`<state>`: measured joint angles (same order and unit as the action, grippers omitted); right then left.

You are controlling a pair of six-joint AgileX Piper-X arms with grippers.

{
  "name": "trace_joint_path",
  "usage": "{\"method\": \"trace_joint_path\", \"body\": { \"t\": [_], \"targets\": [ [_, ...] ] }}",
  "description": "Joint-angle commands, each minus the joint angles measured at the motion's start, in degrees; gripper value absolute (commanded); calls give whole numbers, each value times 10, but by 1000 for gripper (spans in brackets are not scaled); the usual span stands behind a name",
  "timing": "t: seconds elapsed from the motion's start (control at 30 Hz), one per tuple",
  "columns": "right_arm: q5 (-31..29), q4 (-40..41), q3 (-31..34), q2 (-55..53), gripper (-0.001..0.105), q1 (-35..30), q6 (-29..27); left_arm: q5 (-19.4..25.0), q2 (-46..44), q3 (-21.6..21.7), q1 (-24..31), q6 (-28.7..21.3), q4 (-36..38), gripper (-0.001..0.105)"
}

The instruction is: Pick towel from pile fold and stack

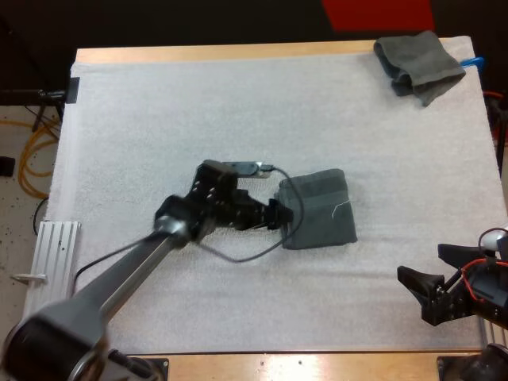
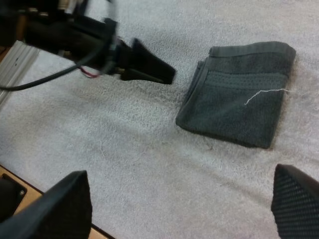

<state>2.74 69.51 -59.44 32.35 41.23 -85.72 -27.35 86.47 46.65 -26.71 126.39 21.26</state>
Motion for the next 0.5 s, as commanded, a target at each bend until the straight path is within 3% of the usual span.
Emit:
{"method": "trace_joint_path", "body": {
  "t": [0.0,0.23,0.47],
  "targets": [
    [1,-3,-2,0,72,1,-2,1,18,18,-4,13,-10,83],
    [1,-3,-2,0,72,1,0,-31,117,85,-4,64,6,83],
    [1,-3,-2,0,72,1,0,-90,172,111,-4,114,14,82]
  ]
}}
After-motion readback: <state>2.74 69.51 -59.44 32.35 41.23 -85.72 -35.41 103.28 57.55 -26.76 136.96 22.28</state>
